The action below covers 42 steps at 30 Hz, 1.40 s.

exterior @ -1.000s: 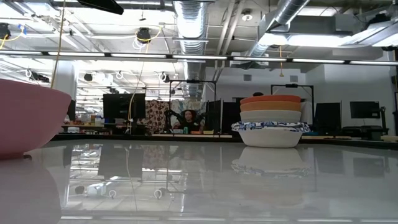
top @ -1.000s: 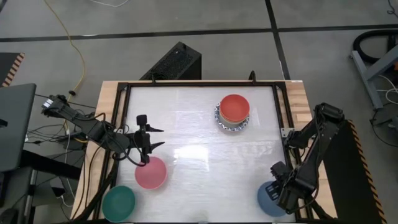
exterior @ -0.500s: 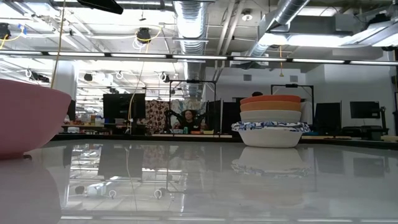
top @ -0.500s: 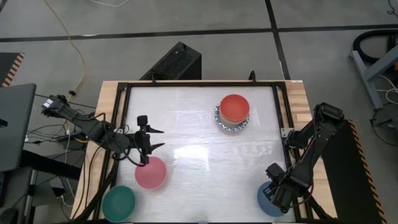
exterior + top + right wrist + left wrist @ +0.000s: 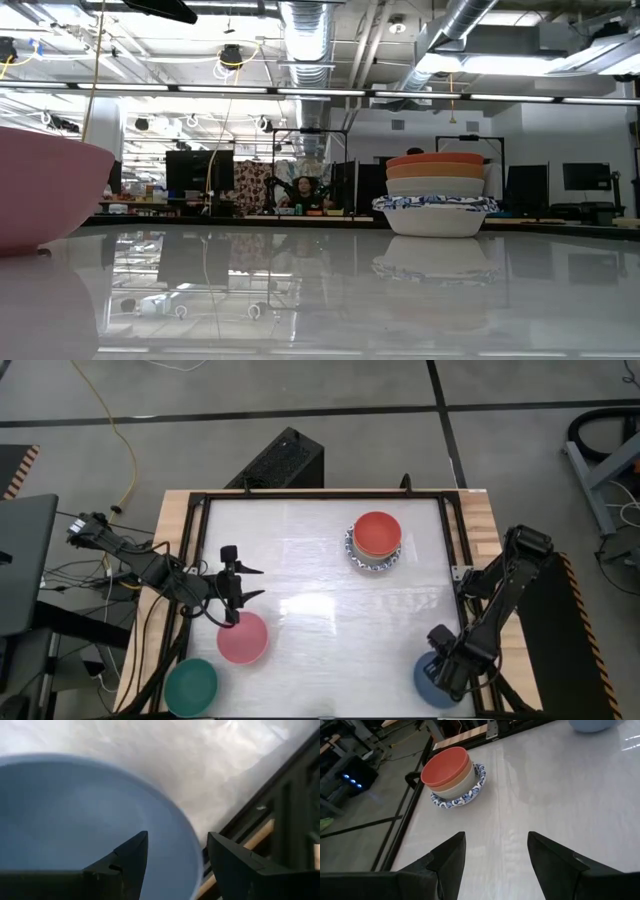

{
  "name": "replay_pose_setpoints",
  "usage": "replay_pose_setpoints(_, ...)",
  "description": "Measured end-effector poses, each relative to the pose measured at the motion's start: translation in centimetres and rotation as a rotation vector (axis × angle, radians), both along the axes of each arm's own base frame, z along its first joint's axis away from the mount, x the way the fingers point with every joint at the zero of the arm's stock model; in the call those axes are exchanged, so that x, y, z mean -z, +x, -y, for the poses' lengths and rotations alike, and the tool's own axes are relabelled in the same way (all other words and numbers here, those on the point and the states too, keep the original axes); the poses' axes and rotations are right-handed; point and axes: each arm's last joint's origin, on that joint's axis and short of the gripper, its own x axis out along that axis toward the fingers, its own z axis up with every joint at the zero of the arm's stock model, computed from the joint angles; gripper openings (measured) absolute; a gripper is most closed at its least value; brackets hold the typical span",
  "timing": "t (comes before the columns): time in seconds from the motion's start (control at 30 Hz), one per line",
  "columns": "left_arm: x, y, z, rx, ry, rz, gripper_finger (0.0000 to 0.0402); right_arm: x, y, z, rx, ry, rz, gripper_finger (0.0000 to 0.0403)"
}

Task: Nest bowls inside each other
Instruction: Stack the blue bowl on top of the orange bowl

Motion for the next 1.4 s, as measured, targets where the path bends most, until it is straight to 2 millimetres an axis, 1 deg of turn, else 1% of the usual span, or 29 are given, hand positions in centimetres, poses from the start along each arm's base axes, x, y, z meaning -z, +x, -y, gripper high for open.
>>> replay_pose_setpoints(0.17,0.0,0.0,0.0,0.0,0.002,-0.004,0.0204,0.3,0.1,-0.1,0.0,0.023,0.009,0.0218)
replay_pose_setpoints(0.27,0.0,0.0,0.0,0.0,0.002,-0.004,0.0204,0.3,0.1,-0.2,0.0,0.027,0.011,0.0196)
replay_pose_setpoints(0.37,0.0,0.0,0.0,0.0,0.002,-0.004,0.0204,0.3,0.1,-0.2,-0.001,0.028,0.012,0.0157)
replay_pose_setpoints(0.47,0.0,0.0,0.0,0.0,0.002,-0.003,0.0204,0.3,0.1,-0.1,0.001,0.028,0.012,0.0108)
replay_pose_setpoints(0.6,0.0,0.0,0.0,-0.001,0.0,-0.003,0.0204,0.2,0.6,0.0,0.015,0.041,0.016,0.0038)
replay_pose_setpoints(0.67,0.0,0.0,0.0,-0.002,-0.002,-0.002,0.0204,0.1,1.0,0.1,0.027,0.055,0.024,0.0015)
replay_pose_setpoints(0.83,0.0,0.0,0.0,-0.001,-0.002,-0.002,0.0204,0.1,2.4,0.9,0.085,0.063,0.044,0.0022)
replay_pose_setpoints(0.93,0.0,0.0,0.0,-0.002,-0.002,-0.003,0.0204,0.1,3.6,1.5,0.07,0.068,0.093,0.0016)
replay_pose_setpoints(1.07,0.0,0.0,0.0,-0.002,-0.004,-0.002,0.0204,0.1,5.3,2.6,0.025,0.059,0.163,0.001)
replay_pose_setpoints(1.23,0.1,0.0,0.0,-0.005,-0.01,-0.005,0.0204,0.1,7.2,4.5,-0.037,0.044,0.205,0.001)
replay_pose_setpoints(1.4,0.1,0.0,0.0,-0.007,-0.013,-0.004,0.0204,-0.2,9.1,6.6,-0.151,0.022,0.253,0.001)
